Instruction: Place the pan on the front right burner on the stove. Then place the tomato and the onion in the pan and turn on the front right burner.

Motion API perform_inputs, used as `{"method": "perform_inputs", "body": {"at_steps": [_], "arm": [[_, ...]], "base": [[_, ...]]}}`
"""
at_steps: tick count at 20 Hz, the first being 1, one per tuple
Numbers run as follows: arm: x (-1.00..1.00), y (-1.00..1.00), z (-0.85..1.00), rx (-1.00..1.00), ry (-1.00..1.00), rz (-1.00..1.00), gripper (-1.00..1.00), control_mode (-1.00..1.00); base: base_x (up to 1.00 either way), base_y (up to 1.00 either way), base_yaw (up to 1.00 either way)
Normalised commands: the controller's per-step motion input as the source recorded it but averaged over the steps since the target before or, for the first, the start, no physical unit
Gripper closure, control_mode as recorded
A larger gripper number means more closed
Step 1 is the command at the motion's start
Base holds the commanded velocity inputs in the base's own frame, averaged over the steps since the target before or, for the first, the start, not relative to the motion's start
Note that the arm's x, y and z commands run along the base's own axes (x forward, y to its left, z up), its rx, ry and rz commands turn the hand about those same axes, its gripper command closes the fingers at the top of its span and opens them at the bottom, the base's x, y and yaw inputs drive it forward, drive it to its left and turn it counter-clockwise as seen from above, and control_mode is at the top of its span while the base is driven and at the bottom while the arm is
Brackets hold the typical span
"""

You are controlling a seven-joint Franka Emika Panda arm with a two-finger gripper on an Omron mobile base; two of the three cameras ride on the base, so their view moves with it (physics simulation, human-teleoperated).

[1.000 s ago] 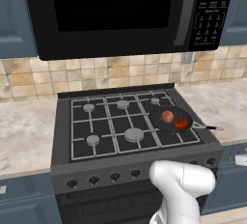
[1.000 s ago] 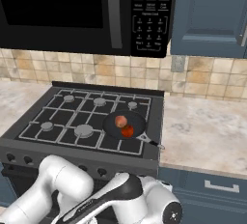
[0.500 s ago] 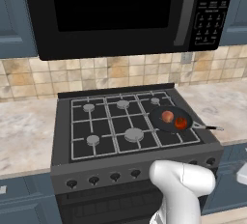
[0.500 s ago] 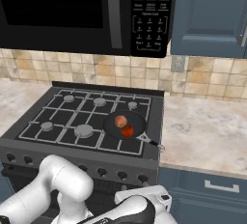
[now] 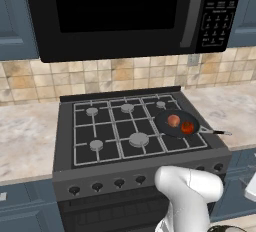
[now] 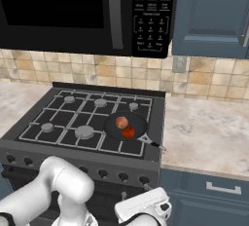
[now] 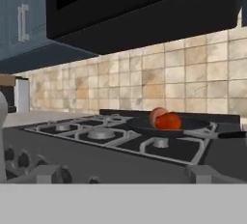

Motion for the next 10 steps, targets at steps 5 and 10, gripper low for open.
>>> {"method": "perform_inputs", "body": {"at_steps": [5, 10], "arm": [[0.00, 0.16, 0.00, -0.08, -0.12, -0.06, -1.00, -1.00], [0.03, 0.05, 0.00, -0.03, -0.01, -0.14, -1.00, -1.00]], "base": [[0.00, 0.00, 0.00], [0.00, 0.00, 0.00]]}}
